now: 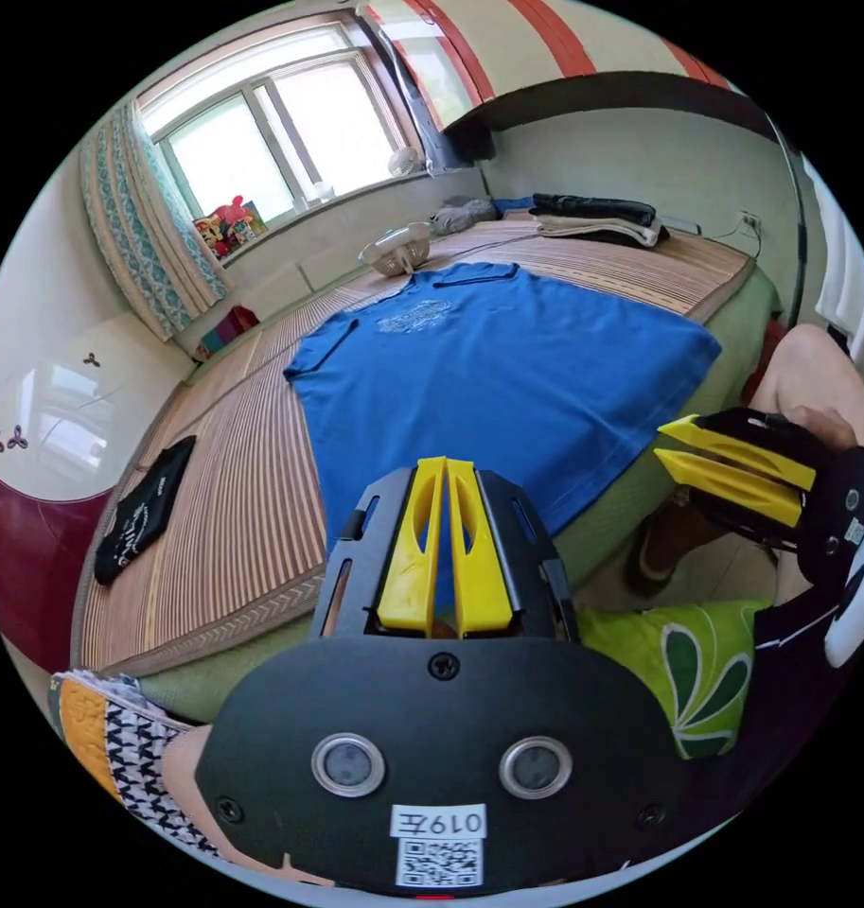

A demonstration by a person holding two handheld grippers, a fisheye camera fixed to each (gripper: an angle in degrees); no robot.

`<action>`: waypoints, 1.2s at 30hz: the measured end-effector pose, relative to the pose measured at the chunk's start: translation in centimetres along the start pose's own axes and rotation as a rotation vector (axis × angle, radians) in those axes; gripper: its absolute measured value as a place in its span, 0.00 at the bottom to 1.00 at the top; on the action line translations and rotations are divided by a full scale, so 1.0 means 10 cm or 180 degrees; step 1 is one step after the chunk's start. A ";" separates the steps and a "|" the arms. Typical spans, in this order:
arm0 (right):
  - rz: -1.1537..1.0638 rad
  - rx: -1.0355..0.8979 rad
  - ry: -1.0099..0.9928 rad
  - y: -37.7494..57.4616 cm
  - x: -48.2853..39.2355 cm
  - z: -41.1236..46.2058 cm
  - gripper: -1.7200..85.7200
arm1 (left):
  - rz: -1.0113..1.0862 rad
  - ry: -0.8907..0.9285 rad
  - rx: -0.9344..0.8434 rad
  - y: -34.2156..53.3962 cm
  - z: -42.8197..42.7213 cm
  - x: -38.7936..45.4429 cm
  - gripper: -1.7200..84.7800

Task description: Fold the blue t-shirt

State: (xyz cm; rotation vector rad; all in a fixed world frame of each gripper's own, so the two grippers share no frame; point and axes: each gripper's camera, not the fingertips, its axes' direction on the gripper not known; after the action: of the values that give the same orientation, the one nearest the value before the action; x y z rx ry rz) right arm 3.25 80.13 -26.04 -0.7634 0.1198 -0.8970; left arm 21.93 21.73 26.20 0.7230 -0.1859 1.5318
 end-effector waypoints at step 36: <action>-0.0431 -0.0194 0.0052 0.14 -0.11 0.39 0.01 | -0.0076 0.0027 -0.0230 -0.19 0.29 -0.54 0.03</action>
State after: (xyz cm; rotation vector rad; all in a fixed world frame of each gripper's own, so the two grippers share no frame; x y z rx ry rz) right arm 5.03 83.60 -24.34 -0.8284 0.1110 -1.0319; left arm 24.30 15.82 24.97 0.6593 -0.2243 1.4976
